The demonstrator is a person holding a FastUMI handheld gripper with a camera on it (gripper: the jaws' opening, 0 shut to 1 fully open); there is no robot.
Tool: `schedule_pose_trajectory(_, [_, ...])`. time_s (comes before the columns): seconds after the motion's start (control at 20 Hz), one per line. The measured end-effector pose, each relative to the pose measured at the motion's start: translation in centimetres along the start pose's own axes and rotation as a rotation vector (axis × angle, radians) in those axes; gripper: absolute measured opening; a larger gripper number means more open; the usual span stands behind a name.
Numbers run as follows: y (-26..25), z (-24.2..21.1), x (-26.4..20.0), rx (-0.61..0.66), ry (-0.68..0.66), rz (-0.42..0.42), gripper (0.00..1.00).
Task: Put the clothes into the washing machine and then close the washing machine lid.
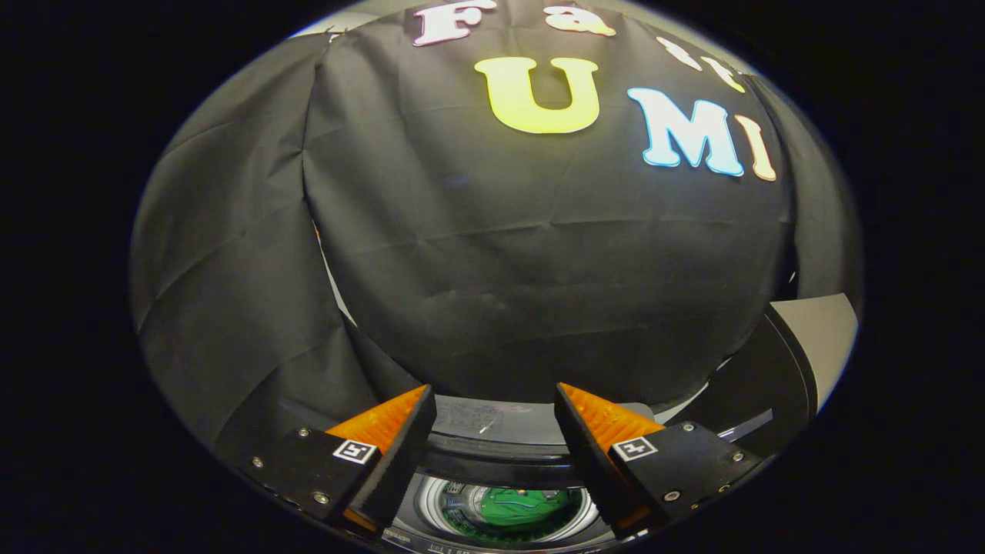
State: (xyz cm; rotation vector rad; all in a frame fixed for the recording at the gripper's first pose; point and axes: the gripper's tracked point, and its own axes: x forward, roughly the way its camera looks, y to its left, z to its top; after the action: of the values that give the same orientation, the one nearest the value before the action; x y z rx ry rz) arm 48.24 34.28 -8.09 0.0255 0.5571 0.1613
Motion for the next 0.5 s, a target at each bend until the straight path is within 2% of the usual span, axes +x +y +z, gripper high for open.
schedule_pose_trajectory(0.35, [0.7, -3.1, -2.3, -0.005, -0.027, 0.016, 0.95])
schedule_pose_trajectory(0.5, [0.6, -5.8, -3.2, -0.018, -0.021, 0.016, 0.95])
